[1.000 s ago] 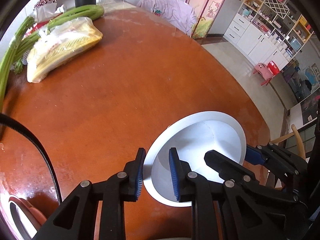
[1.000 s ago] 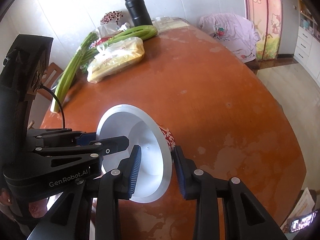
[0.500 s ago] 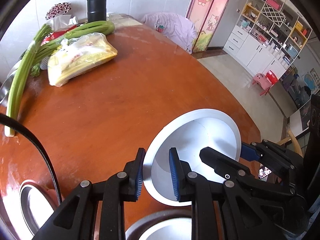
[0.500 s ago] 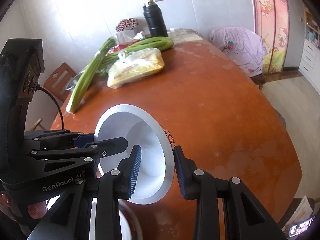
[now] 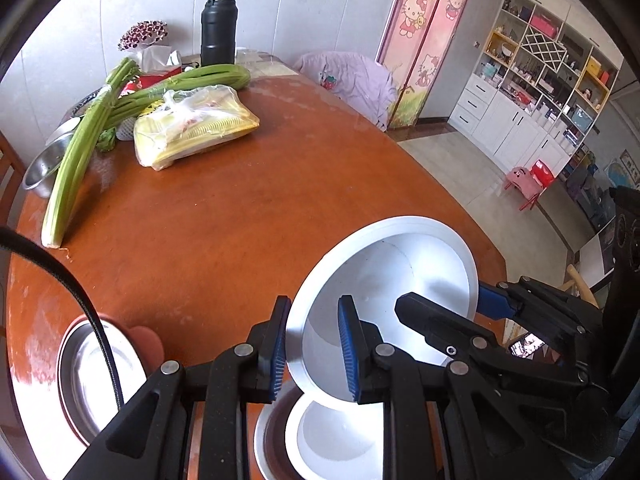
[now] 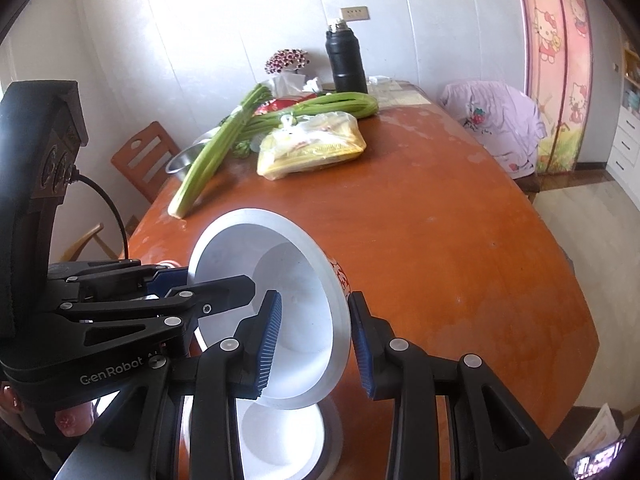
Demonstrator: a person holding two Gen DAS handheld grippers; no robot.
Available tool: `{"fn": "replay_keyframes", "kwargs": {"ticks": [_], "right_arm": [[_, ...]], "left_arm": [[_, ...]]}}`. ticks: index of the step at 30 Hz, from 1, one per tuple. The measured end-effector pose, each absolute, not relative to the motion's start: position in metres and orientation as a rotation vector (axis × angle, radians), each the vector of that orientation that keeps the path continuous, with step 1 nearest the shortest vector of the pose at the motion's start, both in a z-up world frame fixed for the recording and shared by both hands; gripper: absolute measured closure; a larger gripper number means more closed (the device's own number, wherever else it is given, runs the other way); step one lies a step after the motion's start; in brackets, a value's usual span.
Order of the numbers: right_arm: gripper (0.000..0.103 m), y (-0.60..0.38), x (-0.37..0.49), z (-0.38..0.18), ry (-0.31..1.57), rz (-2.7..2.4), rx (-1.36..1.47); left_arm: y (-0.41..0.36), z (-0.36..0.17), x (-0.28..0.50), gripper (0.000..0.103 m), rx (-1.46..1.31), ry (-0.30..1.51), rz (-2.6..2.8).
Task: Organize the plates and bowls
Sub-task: 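Lift the small bowl and carry it over the nested white bowl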
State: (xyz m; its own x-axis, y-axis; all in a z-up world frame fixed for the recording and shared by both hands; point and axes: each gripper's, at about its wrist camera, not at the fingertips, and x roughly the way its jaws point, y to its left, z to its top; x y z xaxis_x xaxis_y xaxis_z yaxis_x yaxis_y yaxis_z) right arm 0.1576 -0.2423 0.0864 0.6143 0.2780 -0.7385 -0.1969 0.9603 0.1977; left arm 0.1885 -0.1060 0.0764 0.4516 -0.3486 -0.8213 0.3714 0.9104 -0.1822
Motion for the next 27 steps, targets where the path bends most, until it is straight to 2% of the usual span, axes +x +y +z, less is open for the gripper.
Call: {"fn": "replay_keyframes", "kwargs": {"ticks": [27], "right_arm": [[0.064,-0.216,0.100,0.085,0.862,0.375,0.017]], "left_arm": [[-0.073,0.071,0.124,0.079,-0.057,0.954,-0.378]]}}
